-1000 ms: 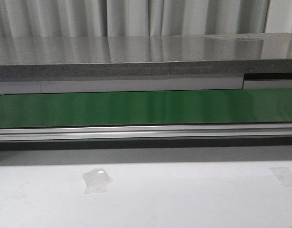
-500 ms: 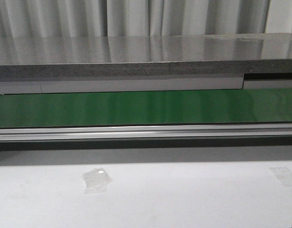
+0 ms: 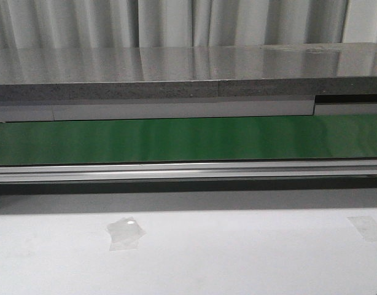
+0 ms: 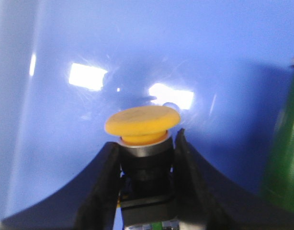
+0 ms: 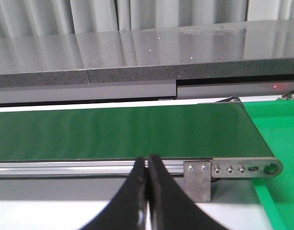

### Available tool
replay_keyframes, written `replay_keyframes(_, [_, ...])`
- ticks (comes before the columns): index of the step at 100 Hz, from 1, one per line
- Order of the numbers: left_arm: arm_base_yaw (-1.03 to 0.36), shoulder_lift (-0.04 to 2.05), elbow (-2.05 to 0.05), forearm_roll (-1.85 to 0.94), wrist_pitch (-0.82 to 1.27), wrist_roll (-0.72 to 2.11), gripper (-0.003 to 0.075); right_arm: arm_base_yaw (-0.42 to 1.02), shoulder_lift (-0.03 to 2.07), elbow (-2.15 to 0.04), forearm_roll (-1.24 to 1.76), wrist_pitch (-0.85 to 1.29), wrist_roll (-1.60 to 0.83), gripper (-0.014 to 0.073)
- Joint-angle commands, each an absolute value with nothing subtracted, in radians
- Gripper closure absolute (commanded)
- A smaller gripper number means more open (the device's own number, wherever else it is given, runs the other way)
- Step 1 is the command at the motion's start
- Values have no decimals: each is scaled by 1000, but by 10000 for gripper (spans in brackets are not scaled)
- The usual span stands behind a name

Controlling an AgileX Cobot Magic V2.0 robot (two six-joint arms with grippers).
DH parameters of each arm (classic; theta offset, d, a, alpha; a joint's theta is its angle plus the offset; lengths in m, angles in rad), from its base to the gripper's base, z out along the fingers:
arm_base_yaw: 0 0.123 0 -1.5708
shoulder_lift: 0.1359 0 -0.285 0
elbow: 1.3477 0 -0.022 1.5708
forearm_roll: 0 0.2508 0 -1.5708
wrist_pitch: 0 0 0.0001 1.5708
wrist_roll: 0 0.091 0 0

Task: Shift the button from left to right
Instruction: 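Lift the button and set it on the conveyor end, open left gripper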

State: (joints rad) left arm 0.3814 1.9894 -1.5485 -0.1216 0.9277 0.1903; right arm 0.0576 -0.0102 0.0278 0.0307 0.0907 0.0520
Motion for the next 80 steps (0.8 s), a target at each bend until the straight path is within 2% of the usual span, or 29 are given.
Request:
replay_keyframes(1, [385,1905,-1615,-136,969,198,597,57,-26,12,24,8,52,694])
replay_keyframes(27, [351,1887,-1693,-233,1107,269,597,57,-26,12,24,8,52,694])
replay_keyframes(80, [122,1887,-1693,-119,1142,292,598,57,-26,12,24,8,52,694])
